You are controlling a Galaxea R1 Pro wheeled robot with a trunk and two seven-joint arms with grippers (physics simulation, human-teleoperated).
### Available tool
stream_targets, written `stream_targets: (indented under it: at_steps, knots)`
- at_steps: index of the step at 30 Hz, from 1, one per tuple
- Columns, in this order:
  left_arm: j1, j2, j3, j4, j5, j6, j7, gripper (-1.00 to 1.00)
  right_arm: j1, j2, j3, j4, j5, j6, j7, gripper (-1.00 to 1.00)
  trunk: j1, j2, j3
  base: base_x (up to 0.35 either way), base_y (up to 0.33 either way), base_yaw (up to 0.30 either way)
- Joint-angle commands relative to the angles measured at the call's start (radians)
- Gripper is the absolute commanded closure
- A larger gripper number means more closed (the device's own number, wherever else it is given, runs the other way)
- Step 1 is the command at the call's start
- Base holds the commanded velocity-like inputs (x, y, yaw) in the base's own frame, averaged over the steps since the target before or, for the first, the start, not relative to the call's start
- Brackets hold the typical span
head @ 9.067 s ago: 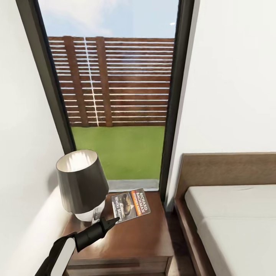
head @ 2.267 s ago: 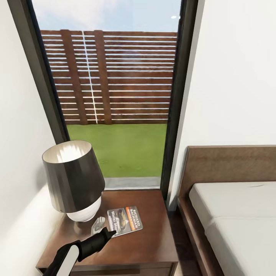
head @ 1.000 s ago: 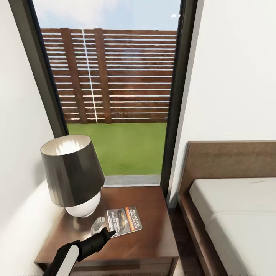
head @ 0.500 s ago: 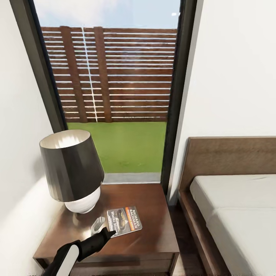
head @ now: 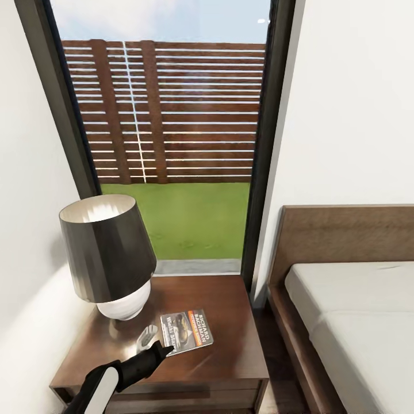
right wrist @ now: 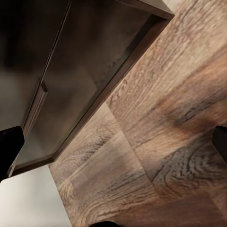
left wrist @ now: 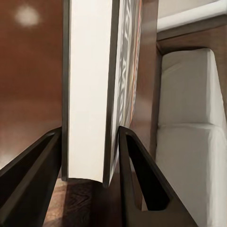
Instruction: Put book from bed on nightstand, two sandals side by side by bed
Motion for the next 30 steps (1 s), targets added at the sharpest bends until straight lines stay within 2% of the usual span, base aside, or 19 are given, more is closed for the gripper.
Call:
stream_targets:
  at_steps: [1,15,26,30]
  knots:
    - [-0.001,-0.001,0.004,0.0,0.002,0.007,-0.002,1.0,-0.002,0.0,0.0,0.004,-0.004,0.002,0.006,-1.0,0.0,0.0,-0.001,0.0,0.0,0.0]
    - [-0.001,-0.001,0.004,0.0,0.002,0.007,-0.002,1.0,-0.002,0.0,0.0,0.004,-0.004,0.002,0.005,-1.0,0.0,0.0,-0.001,0.0,0.0,0.0]
    - [-0.001,-0.001,0.004,0.001,0.002,0.008,-0.002,1.0,-0.002,0.0,0.0,0.004,-0.004,0.002,0.006,-1.0,0.042,-0.077,-0.035,0.0,0.0,0.0]
    - [-0.001,-0.001,0.004,0.001,0.002,0.007,-0.002,1.0,-0.002,0.0,0.0,0.004,-0.004,0.002,0.006,-1.0,0.042,-0.077,-0.035,0.0,0.0,0.0]
